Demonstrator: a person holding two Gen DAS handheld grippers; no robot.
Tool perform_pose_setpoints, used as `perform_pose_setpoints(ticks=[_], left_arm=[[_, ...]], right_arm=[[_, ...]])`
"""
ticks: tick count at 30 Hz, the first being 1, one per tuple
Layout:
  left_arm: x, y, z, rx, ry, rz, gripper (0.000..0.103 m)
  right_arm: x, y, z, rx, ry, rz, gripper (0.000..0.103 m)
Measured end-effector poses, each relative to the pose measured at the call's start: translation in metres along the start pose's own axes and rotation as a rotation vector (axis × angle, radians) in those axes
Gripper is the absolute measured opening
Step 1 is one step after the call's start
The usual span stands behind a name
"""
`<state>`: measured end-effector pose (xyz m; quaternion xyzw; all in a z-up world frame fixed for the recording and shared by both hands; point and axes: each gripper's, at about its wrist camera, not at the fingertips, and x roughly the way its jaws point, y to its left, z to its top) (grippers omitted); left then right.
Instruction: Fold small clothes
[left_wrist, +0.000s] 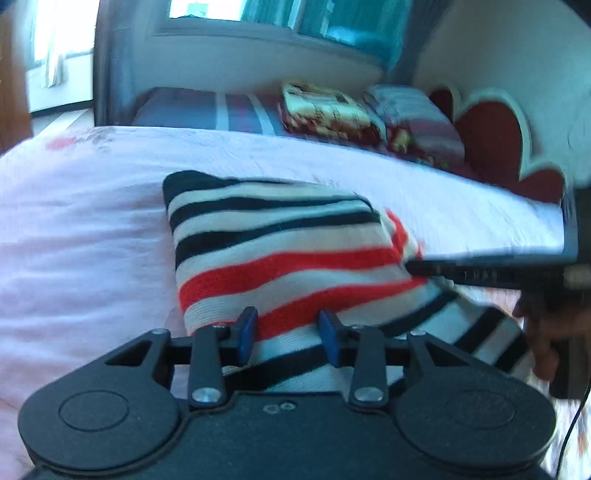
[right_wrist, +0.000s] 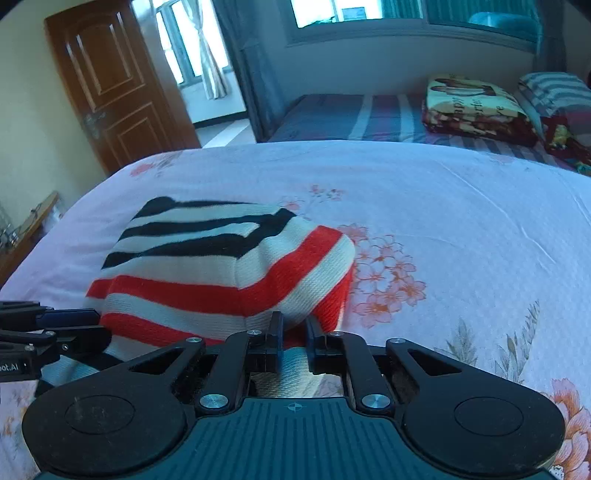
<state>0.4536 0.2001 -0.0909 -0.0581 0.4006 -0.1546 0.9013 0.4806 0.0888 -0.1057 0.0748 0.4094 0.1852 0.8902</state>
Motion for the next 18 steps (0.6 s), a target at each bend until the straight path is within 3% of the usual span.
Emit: perform_pose_setpoints(ticks=[3, 5, 8, 11, 14, 18], left_arm=[[-0.006, -0.001, 0.001, 0.002, -0.005, -0.003, 0.036], [-0.021, -0.006, -0.003, 0.03, -0.026, 0.006, 0.034], [-0.047, -0.018, -0.019, 0.059, -0.065, 0.016, 0.034], [-0.061, -0.035, -0.038, 0.079, -0.086, 0.009, 0.034], [-0.052, -0.047, -0.055, 0.107, -0.069, 0.035, 0.034], [-0.048, -0.052, -0.06, 0.134, -0.077, 0.071, 0.035]], right_arm=[[-0.003, -0.001, 0.002, -0.007, 0.008, -0.009, 0.006], [-0.041, 0.001, -0.005, -0.045, -0.051, -0.017, 0.006], [-0.091, 0.013, -0.023, -0.136, -0.132, 0.038, 0.006], [-0.119, 0.031, -0.049, -0.236, -0.126, 0.103, 0.006], [-0.11, 0.038, -0.069, -0.32, -0.076, 0.046, 0.006], [-0.09, 0.025, -0.076, -0.272, -0.022, 0.018, 0.006]])
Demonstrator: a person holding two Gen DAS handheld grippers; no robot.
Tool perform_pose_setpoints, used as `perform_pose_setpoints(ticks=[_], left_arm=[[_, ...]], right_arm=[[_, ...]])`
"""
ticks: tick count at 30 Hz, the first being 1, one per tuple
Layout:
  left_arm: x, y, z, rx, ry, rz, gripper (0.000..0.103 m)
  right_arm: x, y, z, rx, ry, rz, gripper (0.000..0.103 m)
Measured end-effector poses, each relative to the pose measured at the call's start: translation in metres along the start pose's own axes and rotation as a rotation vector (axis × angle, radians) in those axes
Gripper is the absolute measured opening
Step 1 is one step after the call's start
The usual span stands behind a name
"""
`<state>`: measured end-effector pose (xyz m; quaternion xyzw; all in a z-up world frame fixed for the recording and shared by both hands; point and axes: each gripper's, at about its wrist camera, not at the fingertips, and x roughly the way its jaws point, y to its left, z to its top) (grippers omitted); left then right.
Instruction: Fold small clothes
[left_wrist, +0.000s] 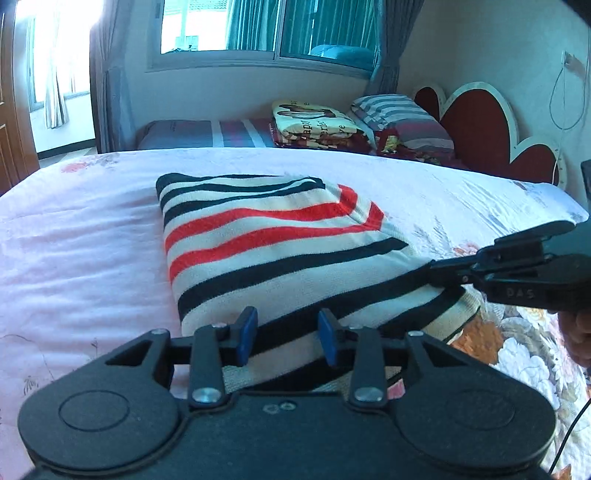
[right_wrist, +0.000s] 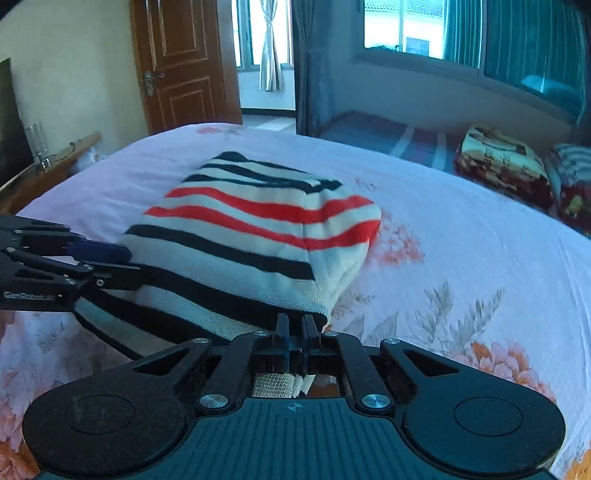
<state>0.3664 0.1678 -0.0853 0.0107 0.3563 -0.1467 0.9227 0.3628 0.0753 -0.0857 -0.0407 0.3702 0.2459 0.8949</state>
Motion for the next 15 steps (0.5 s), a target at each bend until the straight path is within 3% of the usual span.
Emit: perform_pose_setpoints(ticks=[15], left_arm=[[-0.021, -0.015, -0.01, -0.028, -0.01, 0.082, 0.033]], right_arm=[[-0.007, -0.003, -0.017, 0.032, 0.045, -0.006, 0.006]])
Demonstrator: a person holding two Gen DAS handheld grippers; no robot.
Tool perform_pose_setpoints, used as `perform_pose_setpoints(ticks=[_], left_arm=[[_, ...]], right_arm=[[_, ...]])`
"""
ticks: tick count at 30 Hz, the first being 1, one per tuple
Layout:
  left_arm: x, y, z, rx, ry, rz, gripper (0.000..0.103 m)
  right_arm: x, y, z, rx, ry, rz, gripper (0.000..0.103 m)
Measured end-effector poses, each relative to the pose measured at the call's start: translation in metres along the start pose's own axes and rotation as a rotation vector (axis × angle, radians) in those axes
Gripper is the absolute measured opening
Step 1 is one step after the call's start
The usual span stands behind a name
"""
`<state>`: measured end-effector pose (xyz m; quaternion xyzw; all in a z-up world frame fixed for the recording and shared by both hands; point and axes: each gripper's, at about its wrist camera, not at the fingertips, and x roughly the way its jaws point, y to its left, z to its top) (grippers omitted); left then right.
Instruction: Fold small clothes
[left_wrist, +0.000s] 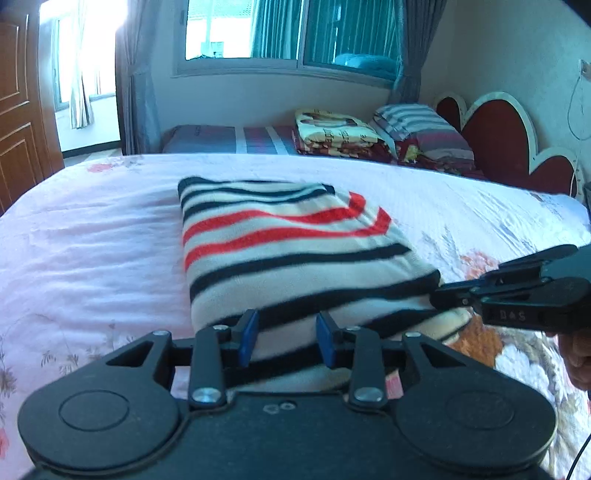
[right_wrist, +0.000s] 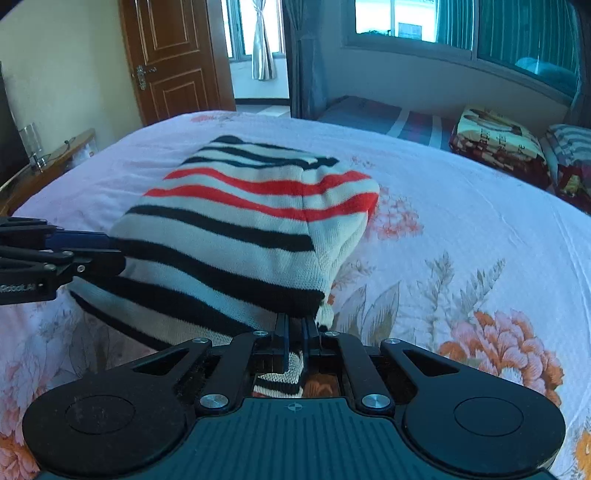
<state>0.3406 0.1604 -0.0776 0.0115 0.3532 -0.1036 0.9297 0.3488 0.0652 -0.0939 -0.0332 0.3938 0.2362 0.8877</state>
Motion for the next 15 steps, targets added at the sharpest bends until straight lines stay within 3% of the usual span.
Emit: perform_pose_setpoints(ticks=[2, 9, 11, 12, 13, 14, 15], left_arm=[[0.01, -0.001, -0.006, 0.005, 0.045, 0.018, 0.031], [0.005, -0.009, -0.008, 0.027, 0.039, 0.07, 0.034], [-0.019, -0.015, -0.006, -0.008, 0.003, 0.078, 0.043], [-0.038, -0.019, -0.007, -0.03, -0.042, 0.087, 0.068], [-0.059, -0.024, -0.01, -0.043, -0.108, 0.098, 0.103], [-0.078, -0.029, -0.015, -0.042, -0.174, 0.116, 0.099], [-0.091, -0.033, -0.021, -0.036, -0.202, 0.151, 0.102]], right_arm=[[0.004, -0.001, 0.0, 0.017, 0.005, 0.003, 0.006], [0.005, 0.001, -0.001, -0.001, 0.014, -0.02, 0.006], [-0.009, 0.002, 0.001, 0.037, -0.001, -0.032, 0.006], [-0.023, 0.002, 0.001, 0.062, -0.043, -0.037, 0.007], [-0.041, 0.002, -0.003, 0.095, -0.092, -0.047, 0.017], [-0.059, 0.004, -0.007, 0.124, -0.136, -0.085, 0.075], [-0.079, 0.006, -0.015, 0.147, -0.196, -0.132, 0.099]])
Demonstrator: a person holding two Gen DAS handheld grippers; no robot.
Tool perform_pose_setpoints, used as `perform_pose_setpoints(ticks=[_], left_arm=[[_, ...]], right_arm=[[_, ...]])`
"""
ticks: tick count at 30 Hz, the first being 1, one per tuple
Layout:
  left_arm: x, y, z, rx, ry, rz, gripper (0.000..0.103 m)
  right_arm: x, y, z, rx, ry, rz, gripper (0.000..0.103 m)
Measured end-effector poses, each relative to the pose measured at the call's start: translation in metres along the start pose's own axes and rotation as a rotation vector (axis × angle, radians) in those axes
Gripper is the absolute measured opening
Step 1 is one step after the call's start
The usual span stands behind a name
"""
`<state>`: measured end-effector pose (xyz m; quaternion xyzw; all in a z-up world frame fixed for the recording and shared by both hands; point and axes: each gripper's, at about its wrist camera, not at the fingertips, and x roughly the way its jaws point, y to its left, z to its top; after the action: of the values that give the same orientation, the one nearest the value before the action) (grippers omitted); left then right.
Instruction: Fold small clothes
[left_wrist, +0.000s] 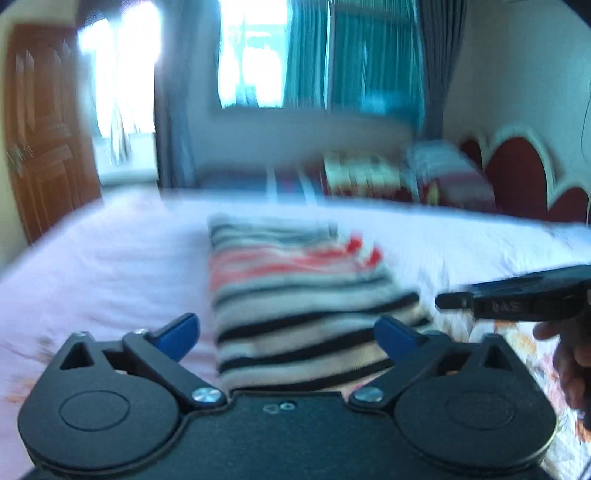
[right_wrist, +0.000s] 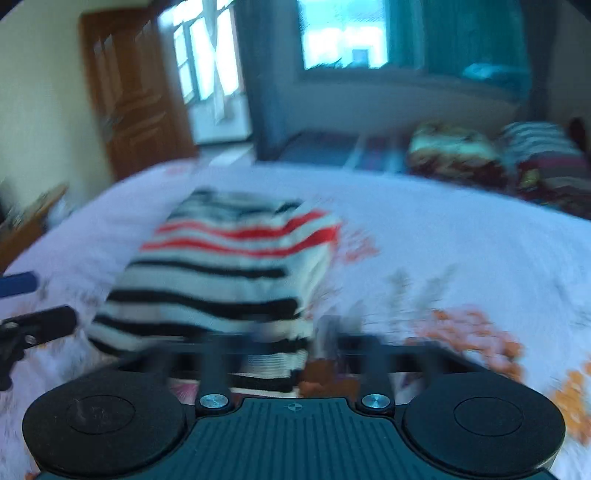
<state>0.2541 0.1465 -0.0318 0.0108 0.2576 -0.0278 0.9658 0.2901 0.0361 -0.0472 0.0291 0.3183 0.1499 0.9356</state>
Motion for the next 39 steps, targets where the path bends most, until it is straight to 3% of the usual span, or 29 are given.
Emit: perform_pose_setpoints(ticks=[1, 3, 10, 17, 23, 30, 39], left_arm=[[-0.01, -0.003, -0.003, 0.006, 0.006, 0.035, 0.102], [-0.031, -0.006, -0.01, 0.003, 0.006, 0.049, 0.102], [-0.118, -0.015, -0.018, -0.089, -0.014, 0.066, 0.102], [-0.197, -0.044, -0.03, -0.035, -0.035, 0.063, 0.102], [-0.247, -0.059, -0.039, -0.031, -0.076, 0.035, 0.102], [-0.281, -0.06, -0.042, -0.055, -0.111, 0.032, 0.102], [-0.288, -0.059, -0.044, -0.05, -0.123, 0.02, 0.102]], right_arm=[[-0.023, -0.001, -0.008, 0.007, -0.1, -0.022, 0.103], [-0.053, -0.001, -0.018, -0.007, -0.143, -0.044, 0.103], [-0.147, 0.003, -0.054, 0.048, -0.135, -0.052, 0.103], [-0.223, 0.04, -0.085, -0.003, -0.107, -0.075, 0.103], [-0.274, 0.058, -0.101, -0.008, -0.139, -0.082, 0.103], [-0.317, 0.071, -0.11, -0.04, -0.182, -0.085, 0.103], [-0.334, 0.074, -0.111, -0.036, -0.2, -0.097, 0.103]])
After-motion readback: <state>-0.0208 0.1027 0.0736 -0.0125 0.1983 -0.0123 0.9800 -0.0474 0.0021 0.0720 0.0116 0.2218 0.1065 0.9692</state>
